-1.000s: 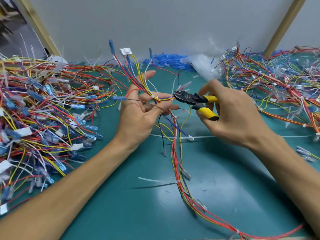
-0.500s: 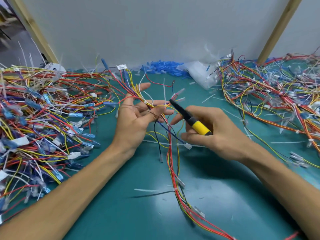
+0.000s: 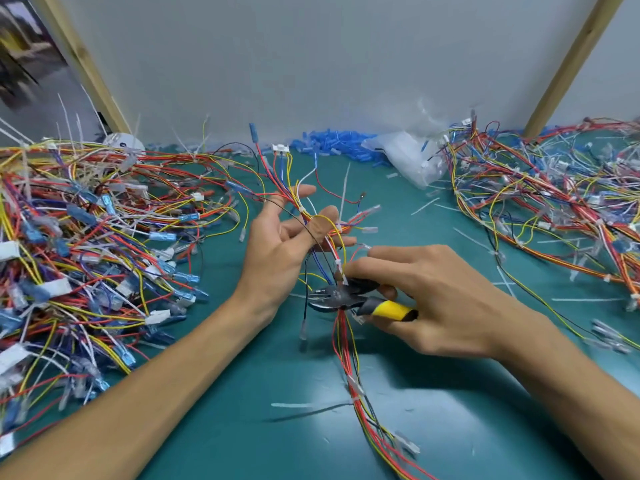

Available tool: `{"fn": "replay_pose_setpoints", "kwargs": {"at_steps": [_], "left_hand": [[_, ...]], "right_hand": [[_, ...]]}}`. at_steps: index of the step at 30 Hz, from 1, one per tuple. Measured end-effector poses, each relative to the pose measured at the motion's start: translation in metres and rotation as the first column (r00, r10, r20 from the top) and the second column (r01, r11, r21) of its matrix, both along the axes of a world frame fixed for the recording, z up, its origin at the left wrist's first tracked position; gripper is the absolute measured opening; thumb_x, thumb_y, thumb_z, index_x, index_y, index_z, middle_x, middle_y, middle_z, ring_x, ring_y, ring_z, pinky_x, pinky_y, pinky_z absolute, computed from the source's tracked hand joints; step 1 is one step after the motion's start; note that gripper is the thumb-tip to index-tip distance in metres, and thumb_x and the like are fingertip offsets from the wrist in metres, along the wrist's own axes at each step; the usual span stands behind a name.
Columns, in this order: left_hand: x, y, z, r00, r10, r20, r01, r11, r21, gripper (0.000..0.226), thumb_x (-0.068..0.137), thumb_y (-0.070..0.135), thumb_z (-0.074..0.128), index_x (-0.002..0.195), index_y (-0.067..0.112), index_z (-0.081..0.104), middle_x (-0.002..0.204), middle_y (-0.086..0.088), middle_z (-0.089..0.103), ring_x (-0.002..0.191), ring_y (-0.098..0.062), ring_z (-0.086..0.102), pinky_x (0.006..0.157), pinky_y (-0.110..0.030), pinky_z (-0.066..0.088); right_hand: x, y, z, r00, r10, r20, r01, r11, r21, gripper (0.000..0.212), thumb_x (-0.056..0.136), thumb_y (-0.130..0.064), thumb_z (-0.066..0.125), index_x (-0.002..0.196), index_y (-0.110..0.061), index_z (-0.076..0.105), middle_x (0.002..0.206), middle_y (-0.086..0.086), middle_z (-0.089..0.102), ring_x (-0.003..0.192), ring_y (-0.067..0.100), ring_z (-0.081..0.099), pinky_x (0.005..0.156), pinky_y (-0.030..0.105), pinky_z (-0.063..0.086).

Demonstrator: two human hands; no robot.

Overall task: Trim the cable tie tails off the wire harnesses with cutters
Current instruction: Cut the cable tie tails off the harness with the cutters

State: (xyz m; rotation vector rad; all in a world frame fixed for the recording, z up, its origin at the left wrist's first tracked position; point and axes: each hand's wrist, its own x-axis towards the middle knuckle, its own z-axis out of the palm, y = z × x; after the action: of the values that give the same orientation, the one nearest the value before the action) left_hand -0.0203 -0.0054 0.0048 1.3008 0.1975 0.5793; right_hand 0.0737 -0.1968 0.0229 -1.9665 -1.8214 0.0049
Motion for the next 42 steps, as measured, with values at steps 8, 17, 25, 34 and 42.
{"fn": "replay_pose_setpoints", "kwargs": {"at_steps": [8, 17, 25, 34, 42], "left_hand": [[-0.004, 0.002, -0.002, 1.0, -0.015, -0.023, 0.015, 0.999, -0.03, 0.063, 0.083, 0.01, 0.062, 0.143, 0.004, 0.046, 0.117, -0.038, 0.069, 0.105, -0.061, 0.065, 0.099, -0.062, 0.055], [-0.004, 0.003, -0.002, 0.997, -0.05, -0.064, 0.047, 0.998, -0.041, 0.053, 0.091, 0.032, 0.059, 0.14, 0.011, 0.052, 0.106, -0.028, 0.075, 0.086, -0.039, 0.075, 0.086, -0.045, 0.057], [-0.001, 0.005, -0.004, 0.995, -0.025, -0.102, 0.019, 0.998, -0.061, 0.052, 0.081, 0.017, 0.07, 0.131, 0.015, 0.054, 0.1, -0.015, 0.079, 0.076, -0.031, 0.074, 0.074, -0.036, 0.059], [0.001, 0.006, -0.007, 0.996, -0.078, -0.036, 0.079, 0.995, 0.053, 0.054, 0.092, -0.021, 0.059, 0.136, 0.006, 0.043, 0.085, -0.011, 0.079, 0.071, -0.03, 0.078, 0.069, -0.035, 0.063], [0.001, -0.005, -0.005, 0.997, -0.062, -0.034, 0.069, 0.967, 0.246, 0.064, 0.087, -0.026, 0.064, 0.135, 0.013, 0.052, 0.087, -0.026, 0.071, 0.067, -0.028, 0.075, 0.066, -0.037, 0.065]], "right_hand": [[0.001, 0.001, -0.002, 0.935, -0.016, -0.355, 0.091, 0.977, 0.193, 0.075, 0.077, -0.004, 0.074, 0.142, -0.031, 0.049, 0.074, -0.002, 0.039, 0.062, 0.026, 0.033, 0.053, 0.034, 0.033], [0.002, 0.003, -0.002, 0.973, 0.0, -0.232, 0.038, 0.987, 0.159, 0.09, 0.074, -0.003, 0.068, 0.154, -0.041, 0.048, 0.117, -0.034, 0.057, 0.063, 0.026, 0.04, 0.055, 0.032, 0.043], [-0.004, 0.004, -0.003, 0.968, 0.121, -0.222, -0.083, 0.981, 0.174, 0.072, 0.076, 0.005, 0.066, 0.144, -0.018, 0.062, 0.1, -0.006, 0.055, 0.074, 0.018, 0.047, 0.063, 0.031, 0.044], [0.009, 0.004, -0.003, 0.956, -0.138, -0.258, 0.241, 0.873, 0.425, 0.043, 0.076, 0.013, 0.068, 0.112, -0.01, 0.072, 0.103, 0.002, 0.058, 0.079, 0.029, 0.056, 0.059, 0.032, 0.047], [0.011, 0.011, -0.015, 0.961, -0.228, -0.156, 0.267, 0.911, 0.313, 0.031, 0.08, -0.015, 0.067, 0.11, -0.019, 0.071, 0.105, -0.008, 0.059, 0.071, 0.02, 0.053, 0.064, 0.032, 0.048]]}}
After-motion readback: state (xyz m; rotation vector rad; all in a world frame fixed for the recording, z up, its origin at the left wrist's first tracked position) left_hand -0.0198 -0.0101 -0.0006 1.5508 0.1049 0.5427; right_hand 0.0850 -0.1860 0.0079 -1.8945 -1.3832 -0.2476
